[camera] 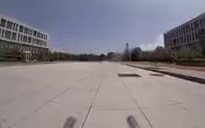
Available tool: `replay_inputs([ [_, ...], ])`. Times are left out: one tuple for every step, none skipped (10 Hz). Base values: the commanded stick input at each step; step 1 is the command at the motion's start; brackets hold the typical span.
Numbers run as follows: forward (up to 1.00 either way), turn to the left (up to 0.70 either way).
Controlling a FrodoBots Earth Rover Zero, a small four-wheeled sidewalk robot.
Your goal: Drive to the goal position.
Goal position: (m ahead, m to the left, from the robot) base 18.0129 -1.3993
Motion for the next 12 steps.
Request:
replay_inputs([
  [1.0, 0.0],
  [1.0, 0.0],
  [1.0, 0.0],
  [1.0, 0.0],
  [1.0, 0.0],
  [1.0, 0.0],
  [1.0, 0.0],
  [1.0, 0.0],
  [1.0, 0.0],
  [1.0, 0.0],
  [1.0, 0.0],
  [1.0, 0.16],
])
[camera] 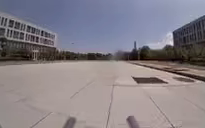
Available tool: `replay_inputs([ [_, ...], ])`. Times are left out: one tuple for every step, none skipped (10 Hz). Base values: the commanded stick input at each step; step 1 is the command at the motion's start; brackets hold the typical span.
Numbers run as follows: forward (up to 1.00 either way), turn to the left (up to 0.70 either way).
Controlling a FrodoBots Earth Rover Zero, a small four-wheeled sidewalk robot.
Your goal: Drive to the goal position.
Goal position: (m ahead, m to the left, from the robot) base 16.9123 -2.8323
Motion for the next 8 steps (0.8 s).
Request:
replay_inputs([
  [1.0, 0.27],
  [1.0, 0.27],
  [1.0, 0.27],
  [1.0, 0.18],
  [1.0, 0.0],
  [1.0, 0.0],
  [1.0, 0.08],
  [1.0, 0.26],
])
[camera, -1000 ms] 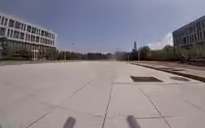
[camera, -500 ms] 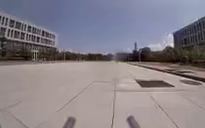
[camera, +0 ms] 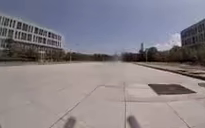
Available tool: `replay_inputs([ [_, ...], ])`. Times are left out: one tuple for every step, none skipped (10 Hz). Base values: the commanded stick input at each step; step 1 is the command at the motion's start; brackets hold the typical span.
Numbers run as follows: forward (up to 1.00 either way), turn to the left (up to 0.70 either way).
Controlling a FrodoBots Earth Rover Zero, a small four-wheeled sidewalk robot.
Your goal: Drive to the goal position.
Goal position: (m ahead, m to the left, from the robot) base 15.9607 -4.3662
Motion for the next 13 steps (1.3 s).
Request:
replay_inputs([
  [1.0, 0.27],
  [1.0, 0.18],
  [1.0, 0.0],
  [1.0, 0.0],
  [1.0, 0.0],
  [1.0, 0.0],
  [1.0, 0.0],
  [1.0, -0.27],
  [1.0, -0.27],
  [1.0, -0.27],
  [1.0, -0.27],
  [1.0, -0.27],
  [1.0, -0.27],
])
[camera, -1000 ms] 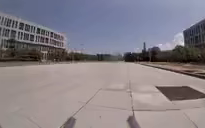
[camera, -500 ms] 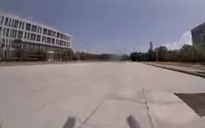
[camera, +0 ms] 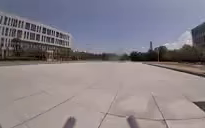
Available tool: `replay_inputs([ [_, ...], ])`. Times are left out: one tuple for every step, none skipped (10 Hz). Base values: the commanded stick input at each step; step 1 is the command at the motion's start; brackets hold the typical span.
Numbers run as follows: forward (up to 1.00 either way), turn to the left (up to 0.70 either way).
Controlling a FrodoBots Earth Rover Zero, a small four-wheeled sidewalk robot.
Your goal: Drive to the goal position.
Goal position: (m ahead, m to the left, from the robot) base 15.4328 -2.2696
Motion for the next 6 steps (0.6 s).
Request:
replay_inputs([
  [1.0, -0.27],
  [1.0, -0.27],
  [1.0, -0.27],
  [1.0, -0.14],
  [1.0, -0.12],
  [1.0, -0.27],
])
